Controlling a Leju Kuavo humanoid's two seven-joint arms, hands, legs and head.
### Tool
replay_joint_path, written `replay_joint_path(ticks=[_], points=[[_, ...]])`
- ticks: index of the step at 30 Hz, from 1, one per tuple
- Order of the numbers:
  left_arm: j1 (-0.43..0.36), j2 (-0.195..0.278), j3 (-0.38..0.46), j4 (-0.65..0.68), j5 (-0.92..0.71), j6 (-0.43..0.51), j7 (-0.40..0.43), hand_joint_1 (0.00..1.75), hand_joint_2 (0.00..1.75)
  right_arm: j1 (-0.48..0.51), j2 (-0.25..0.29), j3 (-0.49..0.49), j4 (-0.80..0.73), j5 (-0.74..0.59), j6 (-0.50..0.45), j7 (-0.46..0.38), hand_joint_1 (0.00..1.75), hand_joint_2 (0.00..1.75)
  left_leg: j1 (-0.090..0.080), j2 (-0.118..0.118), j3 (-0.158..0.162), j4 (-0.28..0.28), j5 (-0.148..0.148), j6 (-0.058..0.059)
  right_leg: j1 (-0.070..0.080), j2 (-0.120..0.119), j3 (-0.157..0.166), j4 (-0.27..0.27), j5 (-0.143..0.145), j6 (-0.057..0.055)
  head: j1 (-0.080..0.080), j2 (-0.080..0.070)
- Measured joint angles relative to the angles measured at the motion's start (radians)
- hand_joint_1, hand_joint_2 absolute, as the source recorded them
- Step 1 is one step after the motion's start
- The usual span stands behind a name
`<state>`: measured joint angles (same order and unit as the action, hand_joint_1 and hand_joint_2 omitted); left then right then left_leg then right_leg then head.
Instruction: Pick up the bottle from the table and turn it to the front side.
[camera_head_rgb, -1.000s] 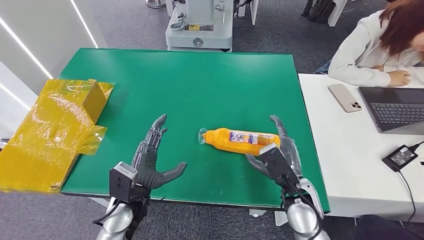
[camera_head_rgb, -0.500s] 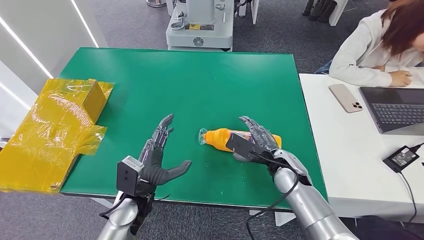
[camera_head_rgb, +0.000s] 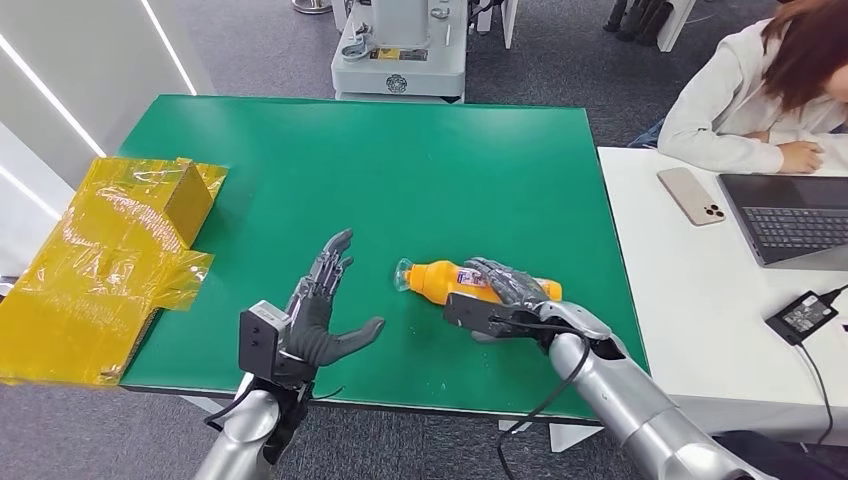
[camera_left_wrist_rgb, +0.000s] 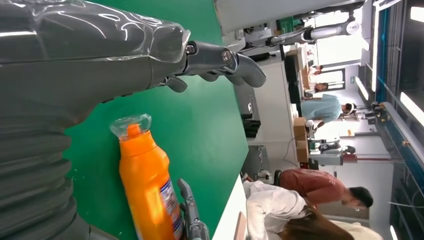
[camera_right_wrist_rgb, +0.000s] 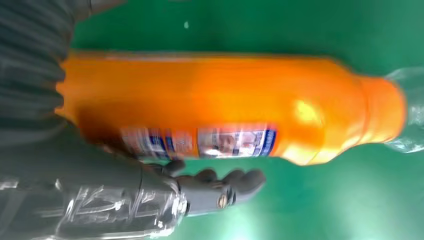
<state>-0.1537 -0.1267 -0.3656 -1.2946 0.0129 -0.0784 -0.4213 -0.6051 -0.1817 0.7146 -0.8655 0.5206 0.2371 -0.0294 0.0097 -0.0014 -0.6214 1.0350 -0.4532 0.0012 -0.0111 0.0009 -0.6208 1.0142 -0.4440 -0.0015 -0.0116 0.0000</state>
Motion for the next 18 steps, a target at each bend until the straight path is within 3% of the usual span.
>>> replay_joint_path(ticks=[18], points=[[-0.005, 0.002, 0.0, 0.033, 0.035, 0.009, -0.002, 0.0, 1.75, -0.058, -0.042, 0.117, 0.02, -0.019, 0.0, 0.008, 0.0, 1.75, 0.0, 0.0, 0.0, 0.0, 0.0, 0.0, 0.0, 0.0, 0.0, 0.0, 0.0, 0.0, 0.0, 0.0]])
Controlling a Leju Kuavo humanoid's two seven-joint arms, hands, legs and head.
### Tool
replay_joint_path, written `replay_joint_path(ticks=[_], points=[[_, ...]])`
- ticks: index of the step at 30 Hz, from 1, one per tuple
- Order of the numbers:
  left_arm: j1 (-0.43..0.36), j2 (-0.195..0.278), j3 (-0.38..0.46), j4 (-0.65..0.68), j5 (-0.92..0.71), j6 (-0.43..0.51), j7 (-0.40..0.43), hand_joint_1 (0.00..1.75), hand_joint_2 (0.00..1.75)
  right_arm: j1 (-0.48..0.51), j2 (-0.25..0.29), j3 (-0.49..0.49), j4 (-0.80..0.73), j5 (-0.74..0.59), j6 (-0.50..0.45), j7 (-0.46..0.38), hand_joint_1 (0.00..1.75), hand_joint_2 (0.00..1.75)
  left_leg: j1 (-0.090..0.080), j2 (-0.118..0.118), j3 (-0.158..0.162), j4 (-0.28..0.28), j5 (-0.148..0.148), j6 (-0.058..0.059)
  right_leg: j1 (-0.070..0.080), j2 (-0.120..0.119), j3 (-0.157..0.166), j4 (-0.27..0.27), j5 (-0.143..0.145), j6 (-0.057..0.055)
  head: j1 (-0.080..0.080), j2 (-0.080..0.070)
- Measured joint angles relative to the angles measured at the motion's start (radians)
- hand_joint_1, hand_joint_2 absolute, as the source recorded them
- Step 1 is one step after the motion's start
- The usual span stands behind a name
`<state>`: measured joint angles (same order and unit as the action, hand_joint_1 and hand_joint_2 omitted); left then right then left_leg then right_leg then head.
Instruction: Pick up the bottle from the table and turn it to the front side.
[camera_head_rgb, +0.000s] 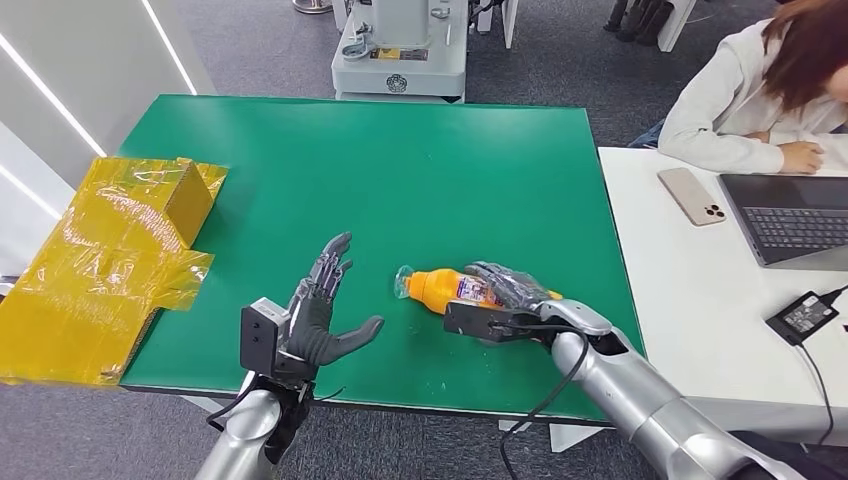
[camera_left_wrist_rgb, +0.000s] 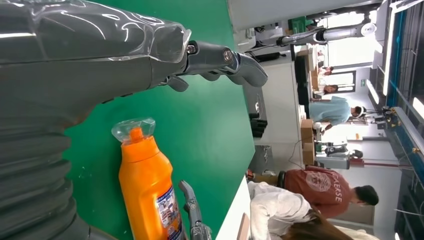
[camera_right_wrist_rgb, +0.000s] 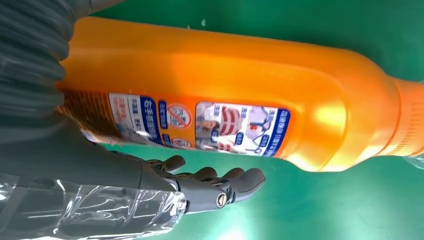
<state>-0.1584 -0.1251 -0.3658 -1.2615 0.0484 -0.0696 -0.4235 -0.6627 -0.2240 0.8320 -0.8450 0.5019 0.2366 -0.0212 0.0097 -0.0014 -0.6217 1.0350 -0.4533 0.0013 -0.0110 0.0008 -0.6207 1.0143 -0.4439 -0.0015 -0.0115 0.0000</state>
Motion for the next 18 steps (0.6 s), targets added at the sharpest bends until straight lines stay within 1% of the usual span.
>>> replay_joint_path(ticks=[3, 7, 13, 15, 17, 18], points=[[0.003, 0.0, 0.0, 0.0, 0.019, -0.013, 0.001, 0.0, 1.75, -0.013, -0.001, 0.013, 0.01, 0.007, 0.002, 0.009, 0.0, 1.75, 0.0, 0.0, 0.0, 0.0, 0.0, 0.0, 0.0, 0.0, 0.0, 0.0, 0.0, 0.0, 0.0, 0.0], [0.012, 0.0, 0.0, 0.0, 0.06, -0.046, 0.009, 0.0, 1.75, -0.034, -0.006, 0.034, 0.022, 0.025, 0.016, 0.042, 0.0, 1.75, 0.0, 0.0, 0.0, 0.0, 0.0, 0.0, 0.0, 0.0, 0.0, 0.0, 0.0, 0.0, 0.0, 0.0], [0.016, -0.002, 0.0, 0.0, 0.151, -0.122, 0.053, 0.0, 1.75, -0.06, -0.007, 0.064, 0.045, 0.042, 0.036, 0.085, 0.0, 1.75, 0.0, 0.0, 0.0, 0.0, 0.0, 0.0, 0.0, 0.0, 0.0, 0.0, 0.0, 0.0, 0.0, 0.0], [0.016, -0.002, 0.001, 0.0, 0.2, -0.162, 0.077, 0.0, 1.75, -0.067, -0.007, 0.074, 0.055, 0.045, 0.055, 0.094, 0.31, 1.75, 0.0, 0.0, 0.0, 0.0, 0.0, 0.0, 0.0, 0.0, 0.0, 0.0, 0.0, 0.0, 0.0, 0.0], [0.016, -0.003, 0.001, 0.002, 0.252, -0.207, 0.101, 0.0, 1.75, -0.074, -0.007, 0.084, 0.064, 0.052, 0.08, 0.103, 1.18, 1.75, 0.0, 0.0, 0.0, 0.0, 0.0, 0.0, 0.0, 0.0, 0.0, 0.0, 0.0, 0.0, 0.0, 0.0], [0.015, -0.004, 0.001, 0.003, 0.27, -0.224, 0.11, 0.0, 1.75, -0.077, -0.007, 0.089, 0.067, 0.054, 0.092, 0.108, 1.46, 1.75, 0.0, 0.0, 0.0, 0.0, 0.0, 0.0, 0.0, 0.0, 0.0, 0.0, 0.0, 0.0, 0.0, 0.0]])
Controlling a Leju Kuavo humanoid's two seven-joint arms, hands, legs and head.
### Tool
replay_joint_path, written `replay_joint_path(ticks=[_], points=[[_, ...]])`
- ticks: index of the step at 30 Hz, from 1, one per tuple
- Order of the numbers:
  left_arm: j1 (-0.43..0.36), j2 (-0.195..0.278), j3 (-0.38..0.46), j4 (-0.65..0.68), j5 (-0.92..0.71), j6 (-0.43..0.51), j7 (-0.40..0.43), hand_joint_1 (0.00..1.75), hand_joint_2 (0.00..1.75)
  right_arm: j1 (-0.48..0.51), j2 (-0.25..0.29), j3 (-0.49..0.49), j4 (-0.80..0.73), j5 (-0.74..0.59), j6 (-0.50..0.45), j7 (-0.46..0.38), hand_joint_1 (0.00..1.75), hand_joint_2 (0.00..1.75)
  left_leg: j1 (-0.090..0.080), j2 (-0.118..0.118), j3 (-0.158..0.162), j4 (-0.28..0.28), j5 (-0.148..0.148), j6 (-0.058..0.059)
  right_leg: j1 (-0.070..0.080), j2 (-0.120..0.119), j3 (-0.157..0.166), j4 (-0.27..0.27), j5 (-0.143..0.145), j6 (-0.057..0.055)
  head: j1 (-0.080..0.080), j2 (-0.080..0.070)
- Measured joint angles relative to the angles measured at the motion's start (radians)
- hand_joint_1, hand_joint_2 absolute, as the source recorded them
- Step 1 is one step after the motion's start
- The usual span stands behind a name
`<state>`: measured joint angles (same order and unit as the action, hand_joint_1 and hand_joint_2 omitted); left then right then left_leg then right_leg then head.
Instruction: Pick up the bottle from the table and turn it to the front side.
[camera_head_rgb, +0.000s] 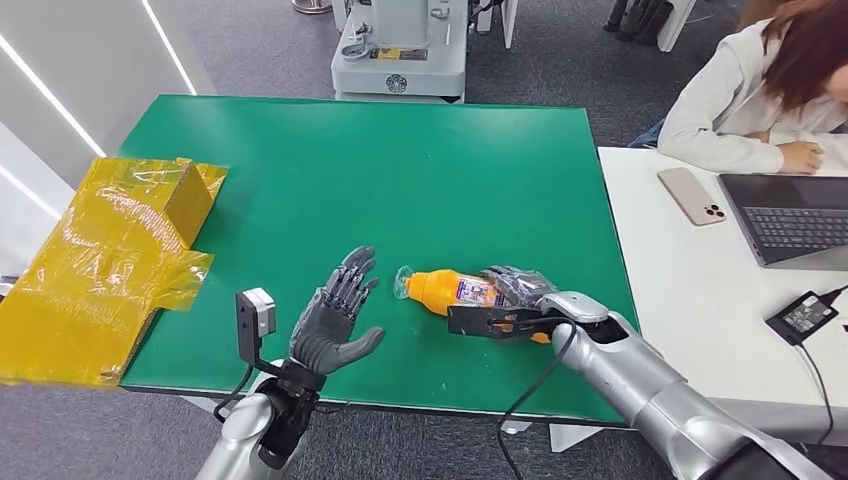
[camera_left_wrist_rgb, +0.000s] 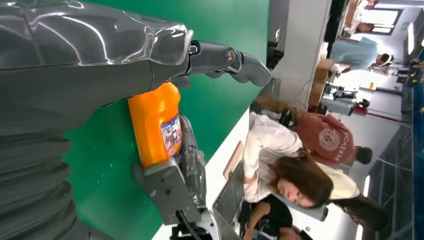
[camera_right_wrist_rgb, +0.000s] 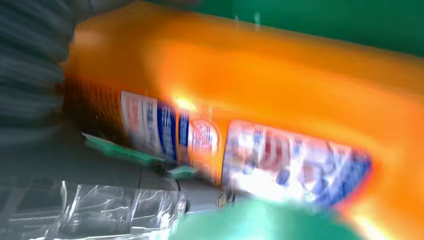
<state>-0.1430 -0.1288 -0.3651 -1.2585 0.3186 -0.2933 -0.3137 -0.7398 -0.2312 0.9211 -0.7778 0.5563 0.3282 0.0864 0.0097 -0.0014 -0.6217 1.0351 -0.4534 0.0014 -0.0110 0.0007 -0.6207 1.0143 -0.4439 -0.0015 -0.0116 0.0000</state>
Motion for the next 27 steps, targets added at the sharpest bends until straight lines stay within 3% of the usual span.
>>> replay_joint_path(ticks=[1, 12, 19, 22, 27], points=[[0.0, -0.001, 0.0, 0.001, 0.013, -0.012, 0.006, 0.0, 1.75, -0.003, 0.0, 0.004, 0.003, 0.002, 0.009, 0.004, 1.75, 1.75, 0.0, 0.0, 0.0, 0.0, 0.0, 0.0, 0.0, 0.0, 0.0, 0.0, 0.0, 0.0, 0.0, 0.0], [-0.016, -0.009, 0.0, 0.018, 0.076, -0.074, 0.04, 0.0, 1.75, -0.009, -0.002, 0.019, 0.013, -0.001, 0.01, 0.018, 1.75, 1.75, 0.0, 0.0, 0.001, 0.0, 0.0, 0.0, 0.0, 0.0, 0.0, 0.0, 0.0, 0.0, 0.0, 0.0], [-0.025, -0.01, 0.0, 0.048, 0.057, -0.081, 0.029, 0.0, 1.75, 0.009, -0.001, 0.02, 0.01, -0.018, -0.054, -0.01, 1.75, 1.75, 0.0, 0.001, 0.001, 0.0, 0.0, 0.0, 0.0, 0.001, 0.0, 0.0, 0.0, 0.0, 0.0, 0.0], [-0.024, -0.01, 0.0, 0.052, 0.023, -0.056, 0.001, 0.0, 1.75, 0.046, 0.002, -0.016, -0.011, -0.131, -0.119, -0.096, 1.75, 1.75, 0.001, 0.001, 0.001, 0.0, 0.0, 0.0, 0.001, 0.001, 0.001, 0.0, 0.0, 0.0, 0.0, 0.0], [-0.021, -0.008, 0.008, 0.052, -0.064, 0.041, -0.064, 0.0, 1.75, 0.201, 0.035, -0.169, -0.138, -0.432, -0.227, -0.283, 1.75, 1.75, 0.001, -0.002, 0.0, -0.001, 0.0, 0.0, 0.001, -0.002, 0.001, 0.0, -0.001, 0.0, 0.0, 0.0]])
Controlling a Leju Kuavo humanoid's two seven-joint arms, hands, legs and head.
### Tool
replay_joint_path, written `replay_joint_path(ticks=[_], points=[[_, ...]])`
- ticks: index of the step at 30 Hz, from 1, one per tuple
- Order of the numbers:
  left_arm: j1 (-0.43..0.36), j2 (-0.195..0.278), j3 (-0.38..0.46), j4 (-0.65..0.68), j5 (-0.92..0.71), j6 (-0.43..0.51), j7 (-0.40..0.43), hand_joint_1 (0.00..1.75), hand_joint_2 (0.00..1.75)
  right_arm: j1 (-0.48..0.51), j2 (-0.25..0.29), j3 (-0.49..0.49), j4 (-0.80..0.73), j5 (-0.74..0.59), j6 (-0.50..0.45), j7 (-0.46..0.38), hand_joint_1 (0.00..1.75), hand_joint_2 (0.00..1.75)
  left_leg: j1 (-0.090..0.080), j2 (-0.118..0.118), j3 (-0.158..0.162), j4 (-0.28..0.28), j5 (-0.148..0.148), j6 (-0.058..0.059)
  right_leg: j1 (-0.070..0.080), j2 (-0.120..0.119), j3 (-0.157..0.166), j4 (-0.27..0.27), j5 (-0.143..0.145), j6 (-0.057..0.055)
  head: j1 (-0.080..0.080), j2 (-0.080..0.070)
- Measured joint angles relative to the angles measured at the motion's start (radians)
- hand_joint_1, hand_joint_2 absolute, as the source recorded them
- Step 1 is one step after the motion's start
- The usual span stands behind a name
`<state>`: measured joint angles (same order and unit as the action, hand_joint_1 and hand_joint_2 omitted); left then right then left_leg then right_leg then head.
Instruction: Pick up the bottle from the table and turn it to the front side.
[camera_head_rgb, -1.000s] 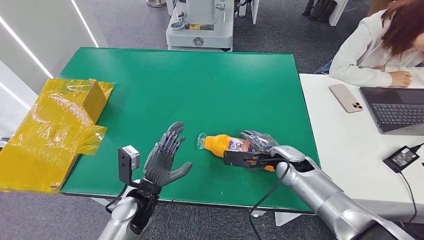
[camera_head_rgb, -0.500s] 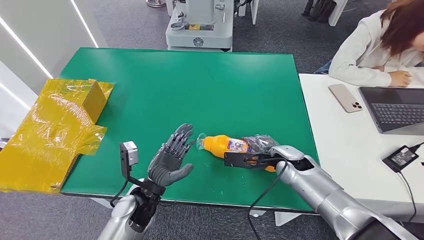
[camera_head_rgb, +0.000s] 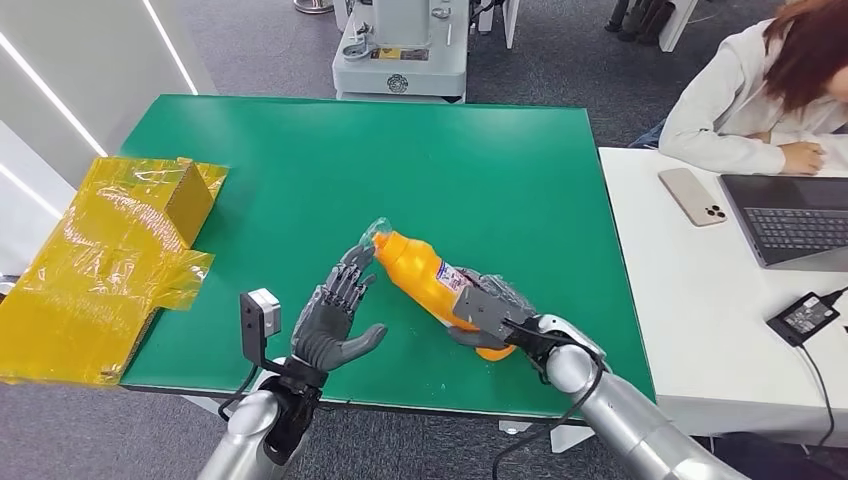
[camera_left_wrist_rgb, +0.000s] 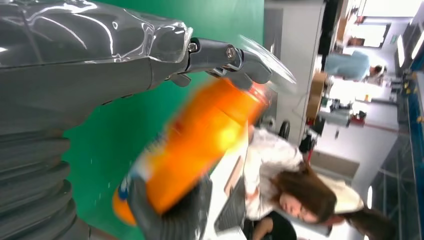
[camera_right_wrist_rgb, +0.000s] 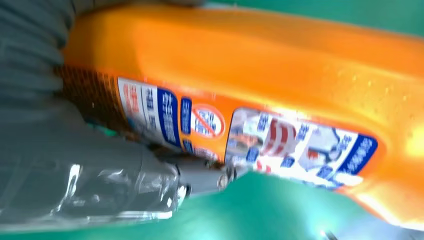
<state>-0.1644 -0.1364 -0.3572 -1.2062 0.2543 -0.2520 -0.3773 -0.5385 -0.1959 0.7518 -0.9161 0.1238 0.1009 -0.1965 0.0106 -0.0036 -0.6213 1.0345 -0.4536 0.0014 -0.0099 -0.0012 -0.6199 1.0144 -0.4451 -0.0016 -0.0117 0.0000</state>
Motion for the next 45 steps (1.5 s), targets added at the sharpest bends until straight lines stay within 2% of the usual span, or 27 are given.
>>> replay_joint_path(ticks=[3, 6, 15, 19, 23, 32, 39, 45], points=[[0.002, 0.001, 0.015, 0.0, -0.005, 0.024, -0.006, 0.0, 1.75, 0.091, 0.02, -0.068, -0.102, -0.032, -0.097, -0.069, 1.75, 1.75, 0.0, -0.002, -0.001, 0.0, 0.0, 0.0, 0.0, -0.002, 0.0, 0.0, -0.002, 0.0, 0.0, 0.0], [0.009, 0.005, 0.037, 0.0, 0.018, 0.015, -0.002, 0.0, 1.75, 0.161, 0.033, -0.116, -0.193, -0.002, -0.172, -0.092, 1.75, 1.75, 0.0, -0.002, -0.001, 0.0, -0.001, -0.001, 0.0, -0.001, 0.0, 0.0, -0.002, 0.0, 0.0, 0.0], [-0.017, 0.009, 0.052, 0.032, 0.044, -0.062, 0.027, 0.0, 1.75, 0.254, 0.08, -0.213, -0.319, 0.063, -0.174, -0.069, 1.75, 1.75, 0.0, -0.001, -0.001, 0.0, -0.002, 0.0, 0.0, -0.001, 0.0, 0.0, -0.002, 0.0, 0.0, 0.0], [-0.069, 0.009, 0.036, 0.062, 0.06, -0.133, 0.044, 0.0, 1.75, 0.259, 0.101, -0.226, -0.29, 0.087, -0.143, -0.07, 1.75, 1.75, 0.0, -0.001, 0.0, 0.0, -0.001, 0.0, 0.0, -0.001, 0.0, 0.0, -0.002, 0.0, 0.0, 0.0], [-0.153, 0.002, -0.014, 0.096, 0.064, -0.164, 0.052, 0.0, 1.75, 0.248, 0.132, -0.227, -0.219, 0.116, -0.128, -0.081, 1.75, 1.75, 0.0, -0.002, 0.0, 0.0, -0.001, 0.0, 0.0, -0.002, 0.0, 0.0, -0.002, 0.0, 0.0, 0.0], [-0.323, -0.065, -0.112, 0.26, 0.098, -0.176, 0.087, 0.0, 1.75, 0.165, 0.182, -0.225, -0.054, 0.154, -0.159, -0.065, 1.75, 1.75, 0.0, -0.001, 0.0, 0.001, -0.001, 0.0, 0.0, -0.001, 0.0, 0.0, -0.002, 0.0, 0.0, 0.0], [-0.386, -0.084, -0.193, 0.41, 0.032, -0.118, 0.035, 0.0, 1.75, 0.196, 0.175, -0.241, -0.042, 0.172, -0.178, -0.033, 1.75, 1.75, 0.0, 0.0, 0.0, 0.001, -0.003, -0.001, 0.0, 0.0, 0.0, 0.0, -0.002, 0.001, 0.0, 0.0], [-0.427, -0.081, -0.239, 0.509, -0.069, -0.011, -0.002, 0.0, 1.75, 0.202, 0.174, -0.241, -0.041, 0.213, -0.179, -0.012, 1.75, 1.75, 0.0, 0.0, 0.0, 0.001, -0.003, -0.001, 0.0, 0.0, 0.0, 0.0, -0.002, 0.0, 0.0, 0.0]])
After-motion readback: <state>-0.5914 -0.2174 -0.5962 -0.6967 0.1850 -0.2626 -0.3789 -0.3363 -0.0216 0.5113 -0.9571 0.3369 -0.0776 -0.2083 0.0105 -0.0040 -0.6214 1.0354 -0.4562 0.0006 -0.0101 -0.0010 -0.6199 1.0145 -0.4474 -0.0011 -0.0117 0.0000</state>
